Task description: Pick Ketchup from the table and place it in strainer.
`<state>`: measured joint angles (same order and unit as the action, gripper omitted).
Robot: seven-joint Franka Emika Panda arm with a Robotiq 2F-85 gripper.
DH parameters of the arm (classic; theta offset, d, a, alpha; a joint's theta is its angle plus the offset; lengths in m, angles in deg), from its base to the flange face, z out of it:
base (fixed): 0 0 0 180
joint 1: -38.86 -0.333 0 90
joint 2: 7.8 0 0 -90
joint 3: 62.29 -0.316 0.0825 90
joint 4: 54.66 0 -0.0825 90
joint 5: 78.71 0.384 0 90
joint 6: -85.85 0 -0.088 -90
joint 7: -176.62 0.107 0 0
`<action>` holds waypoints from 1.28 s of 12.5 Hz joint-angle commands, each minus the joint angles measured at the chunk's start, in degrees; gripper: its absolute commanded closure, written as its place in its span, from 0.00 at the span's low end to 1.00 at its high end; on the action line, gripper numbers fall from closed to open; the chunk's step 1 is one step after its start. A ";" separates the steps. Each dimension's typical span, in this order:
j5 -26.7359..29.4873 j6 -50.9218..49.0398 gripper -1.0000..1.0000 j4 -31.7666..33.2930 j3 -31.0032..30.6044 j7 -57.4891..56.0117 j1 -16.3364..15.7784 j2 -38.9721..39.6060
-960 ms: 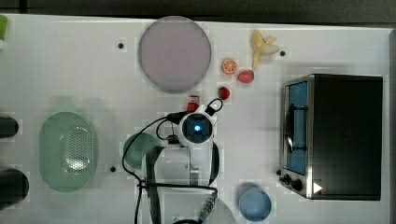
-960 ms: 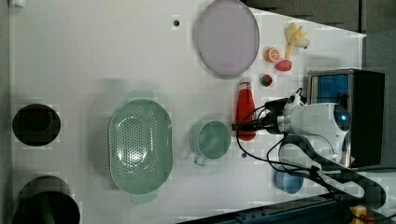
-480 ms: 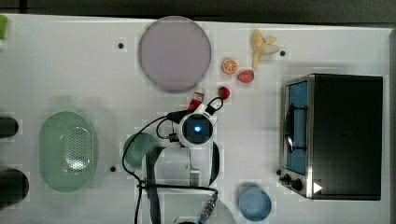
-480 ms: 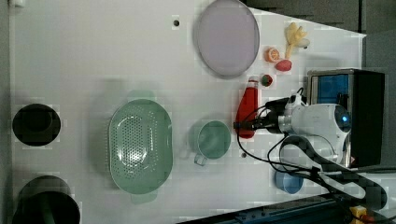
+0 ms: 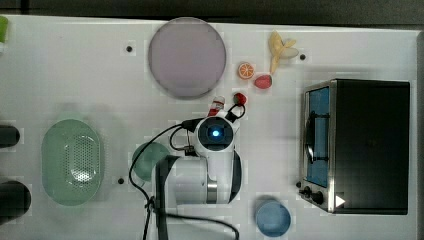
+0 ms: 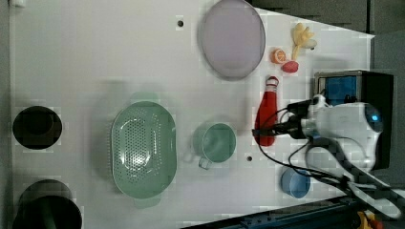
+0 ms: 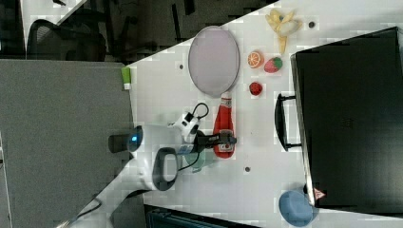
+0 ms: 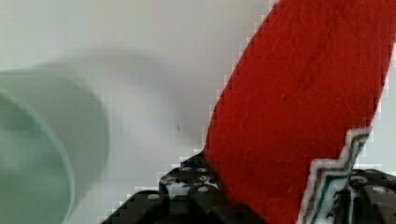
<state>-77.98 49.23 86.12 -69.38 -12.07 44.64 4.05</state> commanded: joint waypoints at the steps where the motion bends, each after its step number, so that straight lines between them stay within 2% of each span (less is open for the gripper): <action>1: -0.12 -10.97 0.40 -3.54 -1.25 -1.64 -0.01 -13.03; 4: 0.05 -23.17 0.40 -6.57 -2.88 5.08 -0.47 -20.26; 7: 0.12 -25.19 0.40 -8.32 -7.30 9.56 -1.84 -22.55; 12: 0.90 -25.09 0.40 -10.70 -17.87 29.82 -3.58 -19.86; 16: 1.39 -20.96 0.40 -14.35 -26.43 38.78 -4.50 -13.39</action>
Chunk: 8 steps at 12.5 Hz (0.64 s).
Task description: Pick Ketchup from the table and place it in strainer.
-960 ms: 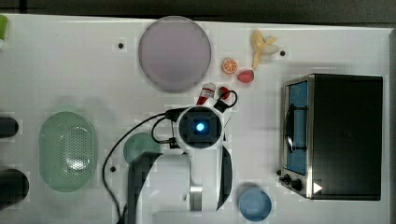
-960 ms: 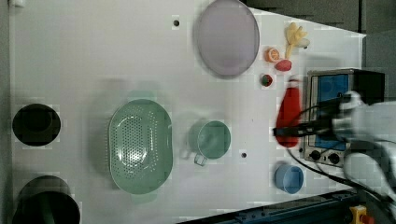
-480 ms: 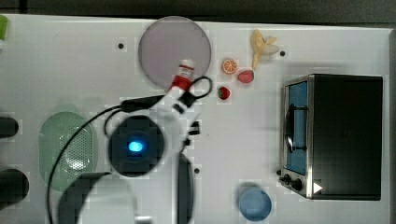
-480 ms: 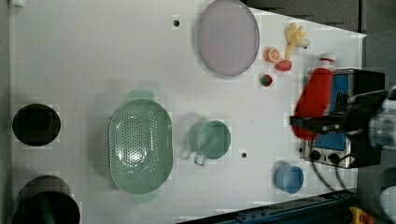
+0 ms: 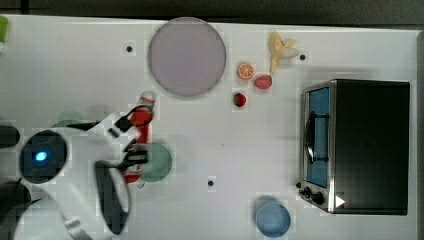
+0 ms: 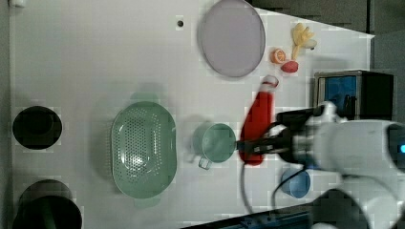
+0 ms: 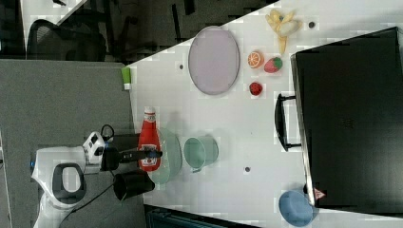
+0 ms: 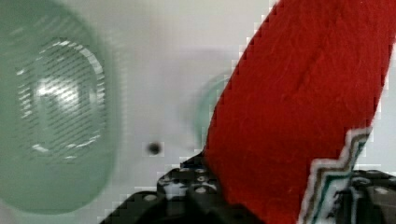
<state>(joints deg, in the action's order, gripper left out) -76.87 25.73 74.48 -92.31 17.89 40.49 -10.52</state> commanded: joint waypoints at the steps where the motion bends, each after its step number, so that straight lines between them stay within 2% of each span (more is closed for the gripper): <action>1: 0.28 5.07 0.40 -3.21 -5.42 10.78 -0.43 3.13; 5: 0.26 14.11 0.40 -3.46 -11.34 22.25 -1.12 11.08; 8: -0.02 18.96 0.40 -3.39 -12.67 26.84 -3.03 16.73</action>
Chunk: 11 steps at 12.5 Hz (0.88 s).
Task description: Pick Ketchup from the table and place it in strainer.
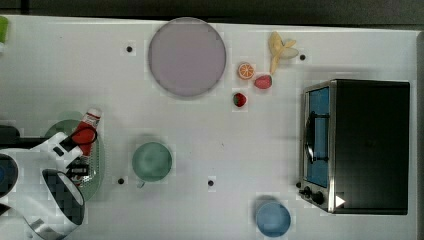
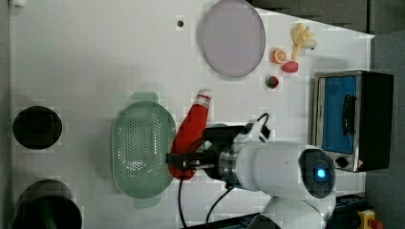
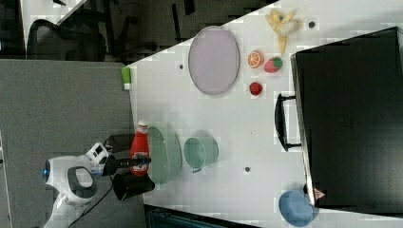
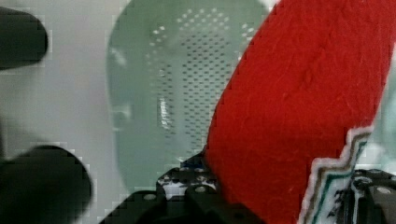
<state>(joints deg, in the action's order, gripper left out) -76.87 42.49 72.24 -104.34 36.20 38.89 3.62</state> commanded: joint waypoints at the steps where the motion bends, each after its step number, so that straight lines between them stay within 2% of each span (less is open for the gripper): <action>1: -0.11 4.12 0.40 -1.15 -0.58 9.61 -2.06 4.42; 4: -1.85 9.57 0.37 -1.11 0.11 10.65 -3.12 9.19; 7: -4.89 10.00 0.06 -1.01 1.30 10.65 -3.27 11.54; 8: -4.89 10.13 0.00 -1.27 1.29 10.66 -3.27 11.40; 11: -4.77 9.95 0.00 -1.88 1.46 10.93 -2.64 8.87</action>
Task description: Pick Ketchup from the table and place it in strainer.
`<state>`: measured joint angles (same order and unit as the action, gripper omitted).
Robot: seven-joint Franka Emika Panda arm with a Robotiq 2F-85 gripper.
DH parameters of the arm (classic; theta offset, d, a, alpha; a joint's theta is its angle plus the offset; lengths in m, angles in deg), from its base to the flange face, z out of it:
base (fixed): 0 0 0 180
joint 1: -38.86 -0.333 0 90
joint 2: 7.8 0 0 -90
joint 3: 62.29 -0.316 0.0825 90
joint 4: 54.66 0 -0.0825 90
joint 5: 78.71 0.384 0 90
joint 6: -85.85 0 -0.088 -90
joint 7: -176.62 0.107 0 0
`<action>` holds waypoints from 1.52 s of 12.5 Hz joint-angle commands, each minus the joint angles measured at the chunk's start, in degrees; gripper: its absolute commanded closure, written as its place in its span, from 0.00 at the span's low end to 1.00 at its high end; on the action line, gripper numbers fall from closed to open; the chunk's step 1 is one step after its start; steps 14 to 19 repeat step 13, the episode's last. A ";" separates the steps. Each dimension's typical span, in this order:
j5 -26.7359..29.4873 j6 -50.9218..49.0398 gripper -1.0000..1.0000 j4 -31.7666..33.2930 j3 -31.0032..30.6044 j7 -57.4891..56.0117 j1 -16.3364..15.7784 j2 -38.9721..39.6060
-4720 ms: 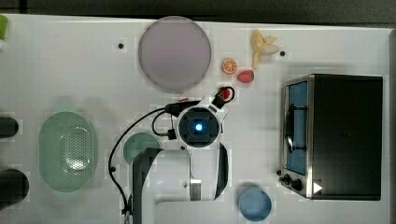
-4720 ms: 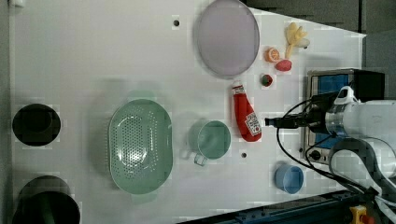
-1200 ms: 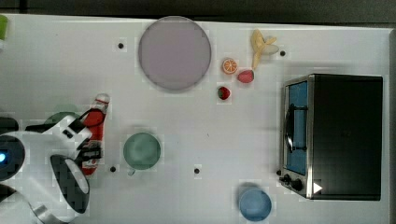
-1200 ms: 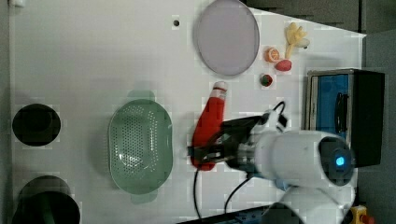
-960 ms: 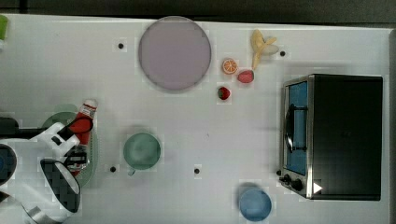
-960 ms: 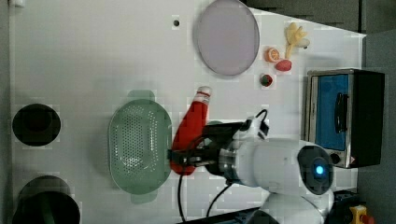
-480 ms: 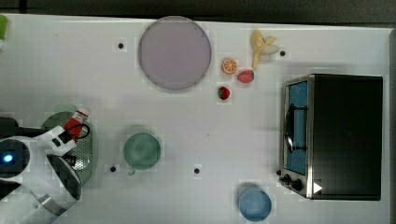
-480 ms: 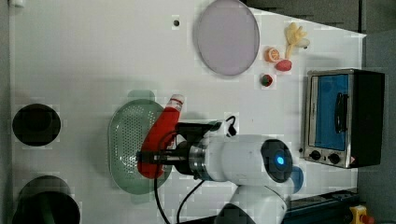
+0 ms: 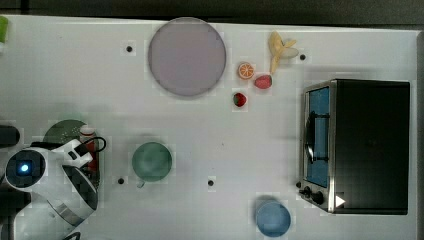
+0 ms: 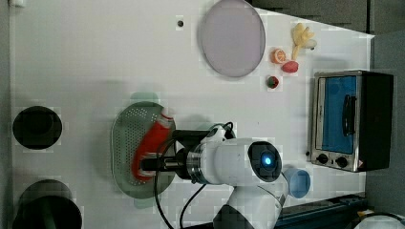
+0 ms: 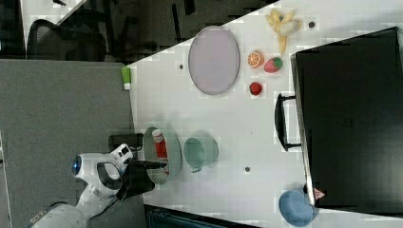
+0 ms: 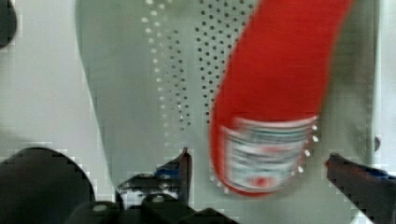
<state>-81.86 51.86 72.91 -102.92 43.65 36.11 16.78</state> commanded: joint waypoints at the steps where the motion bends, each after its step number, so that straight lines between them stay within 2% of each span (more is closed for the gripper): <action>1: 0.27 -0.30 0.00 -2.56 0.15 3.54 0.99 -5.81; 6: 0.74 -10.86 0.00 -3.95 2.63 3.80 9.48 -17.99; 10: 0.83 -22.52 0.00 -6.77 9.88 3.78 15.16 -26.81; 13: 0.87 -32.19 0.00 -11.72 18.34 3.22 16.76 -30.04; 19: 0.87 -32.19 0.00 -11.72 18.34 3.22 16.76 -30.04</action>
